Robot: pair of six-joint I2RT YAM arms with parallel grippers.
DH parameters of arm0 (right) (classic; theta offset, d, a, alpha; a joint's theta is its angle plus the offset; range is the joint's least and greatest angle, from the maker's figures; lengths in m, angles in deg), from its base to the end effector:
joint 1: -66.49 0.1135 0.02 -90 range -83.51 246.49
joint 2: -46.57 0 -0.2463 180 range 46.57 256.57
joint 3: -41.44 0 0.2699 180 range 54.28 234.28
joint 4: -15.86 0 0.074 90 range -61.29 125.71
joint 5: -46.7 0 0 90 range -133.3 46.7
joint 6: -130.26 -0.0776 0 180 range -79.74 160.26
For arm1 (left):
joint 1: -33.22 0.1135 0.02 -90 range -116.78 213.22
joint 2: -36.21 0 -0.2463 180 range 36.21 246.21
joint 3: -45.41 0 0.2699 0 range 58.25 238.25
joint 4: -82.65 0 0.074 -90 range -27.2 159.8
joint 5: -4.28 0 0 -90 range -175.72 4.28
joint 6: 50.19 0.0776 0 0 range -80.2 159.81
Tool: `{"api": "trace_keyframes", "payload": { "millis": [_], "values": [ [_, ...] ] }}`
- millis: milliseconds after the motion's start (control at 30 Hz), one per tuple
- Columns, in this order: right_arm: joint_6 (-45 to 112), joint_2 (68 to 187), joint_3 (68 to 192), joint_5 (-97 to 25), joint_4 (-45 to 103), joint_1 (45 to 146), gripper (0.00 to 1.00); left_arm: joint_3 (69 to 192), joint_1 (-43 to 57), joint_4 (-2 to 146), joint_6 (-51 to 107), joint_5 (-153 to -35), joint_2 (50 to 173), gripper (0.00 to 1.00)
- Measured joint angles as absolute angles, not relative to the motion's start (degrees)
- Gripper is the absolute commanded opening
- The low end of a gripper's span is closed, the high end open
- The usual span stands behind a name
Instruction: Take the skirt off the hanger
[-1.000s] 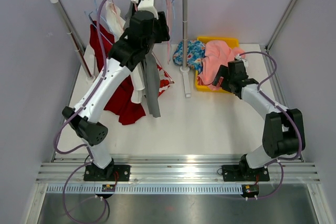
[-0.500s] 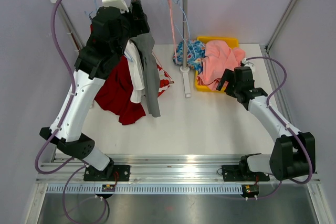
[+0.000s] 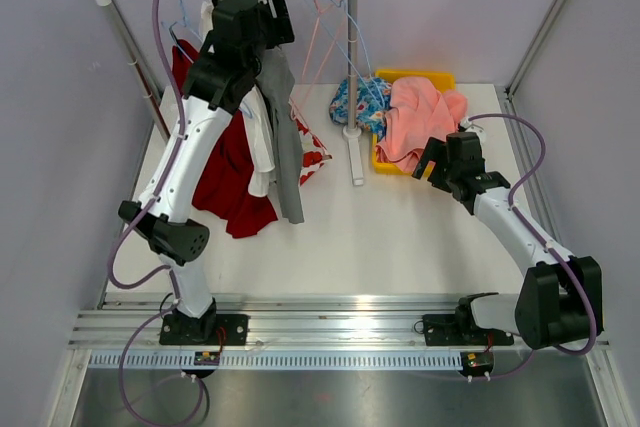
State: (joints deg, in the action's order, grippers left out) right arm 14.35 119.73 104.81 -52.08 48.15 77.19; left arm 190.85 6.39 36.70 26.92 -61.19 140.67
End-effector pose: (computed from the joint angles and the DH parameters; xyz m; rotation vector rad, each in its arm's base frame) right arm 0.3230 0.0490 0.2024 0.3819 2.2676 0.1533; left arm 0.3976 -0.1650 0.5165 -0.1240 1.6479 -0.1734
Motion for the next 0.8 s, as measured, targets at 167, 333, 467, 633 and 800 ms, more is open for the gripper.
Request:
{"api": "trace_keyframes", "payload": {
  "millis": [167, 333, 467, 633, 800],
  "values": [
    [14.4, 119.7, 104.8, -51.8, 48.1, 77.2, 0.99, 192.5, 6.8, 38.6, 27.8, -61.3, 143.3, 0.68],
    [14.5, 119.7, 104.8, -51.4, 48.1, 77.2, 0.99, 192.5, 7.7, 39.4, 28.0, -61.2, 144.7, 0.59],
    [14.5, 119.7, 104.8, -51.2, 47.9, 77.2, 0.99, 192.5, 8.6, 39.6, 27.9, -61.2, 145.2, 0.51],
    [14.5, 119.8, 104.7, -51.1, 47.8, 77.2, 0.99, 192.5, 9.6, 39.6, 27.4, -61.4, 145.4, 0.3],
    [14.5, 119.9, 104.7, -51.1, 47.4, 77.2, 0.99, 192.5, 10.3, 39.5, 27.2, -62.0, 145.7, 0.29]
  ]
}}
